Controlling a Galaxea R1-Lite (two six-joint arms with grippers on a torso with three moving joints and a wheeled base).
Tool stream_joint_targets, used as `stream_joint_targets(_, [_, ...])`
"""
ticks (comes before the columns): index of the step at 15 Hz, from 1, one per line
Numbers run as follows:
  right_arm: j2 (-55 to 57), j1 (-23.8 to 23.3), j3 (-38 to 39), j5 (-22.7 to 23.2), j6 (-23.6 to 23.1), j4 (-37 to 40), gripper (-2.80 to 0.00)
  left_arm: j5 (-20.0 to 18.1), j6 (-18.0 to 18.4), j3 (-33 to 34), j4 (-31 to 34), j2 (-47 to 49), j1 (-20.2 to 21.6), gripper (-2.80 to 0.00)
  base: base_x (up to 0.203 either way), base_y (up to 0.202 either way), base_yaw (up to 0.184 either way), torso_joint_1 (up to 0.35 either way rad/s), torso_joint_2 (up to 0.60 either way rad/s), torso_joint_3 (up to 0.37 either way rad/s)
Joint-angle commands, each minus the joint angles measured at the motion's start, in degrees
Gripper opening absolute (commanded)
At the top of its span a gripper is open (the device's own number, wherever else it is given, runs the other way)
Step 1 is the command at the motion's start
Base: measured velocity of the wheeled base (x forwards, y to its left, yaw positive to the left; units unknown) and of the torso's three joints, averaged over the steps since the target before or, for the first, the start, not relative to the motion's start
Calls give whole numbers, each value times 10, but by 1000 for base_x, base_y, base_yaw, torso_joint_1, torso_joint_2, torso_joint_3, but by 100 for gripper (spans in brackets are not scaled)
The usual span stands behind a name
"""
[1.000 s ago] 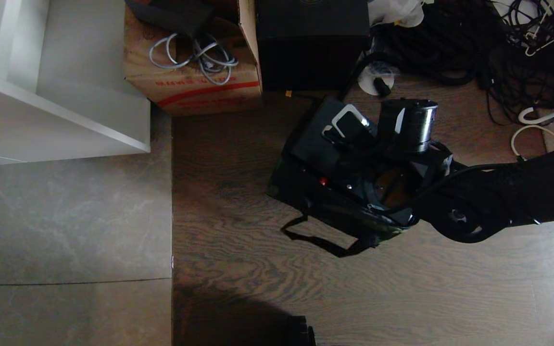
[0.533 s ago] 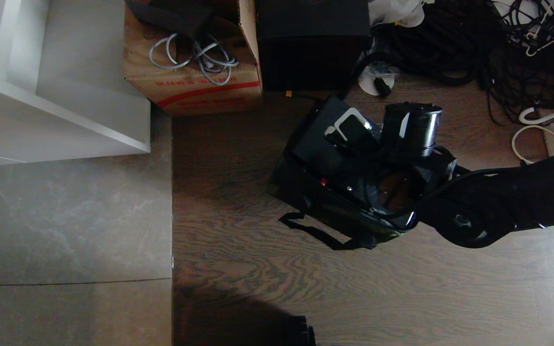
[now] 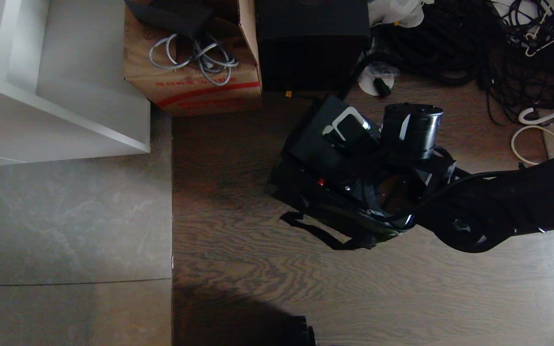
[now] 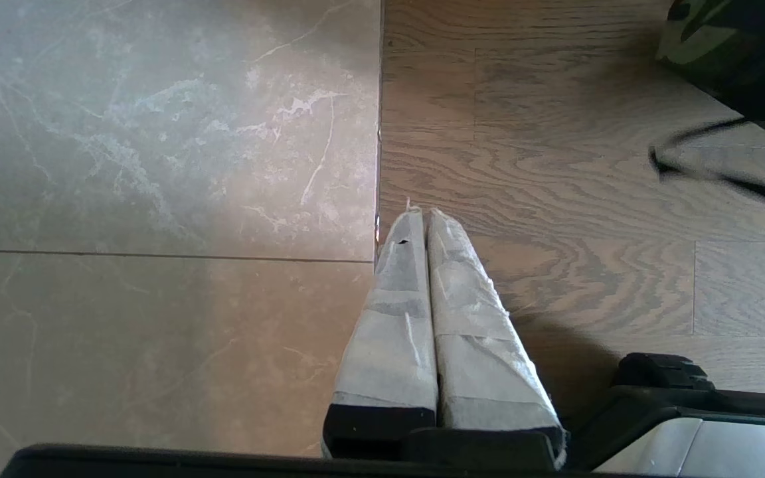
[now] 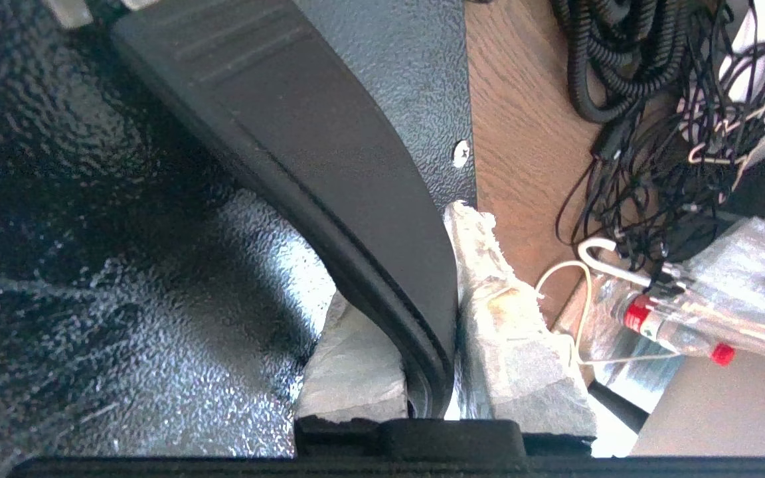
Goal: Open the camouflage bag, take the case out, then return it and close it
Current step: Lift the black box
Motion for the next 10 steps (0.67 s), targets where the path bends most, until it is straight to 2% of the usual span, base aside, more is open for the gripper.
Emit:
stream_joint_targets(1, [3, 3, -1, -7, -3, -3, -280, 0, -1, 6, 0, 0, 0, -280, 0, 0, 0, 0, 0, 0])
stream_joint_targets(8, [9, 3, -14, -12, -4, -3, -280, -2, 18, 6, -4, 0, 0, -280, 0, 0, 0, 0, 0, 0])
stream_joint_targets(10, [10, 3, -15, -13, -4, -3, -280, -21, 29, -22, 1, 1, 0, -280, 0, 0, 0, 0, 0, 0])
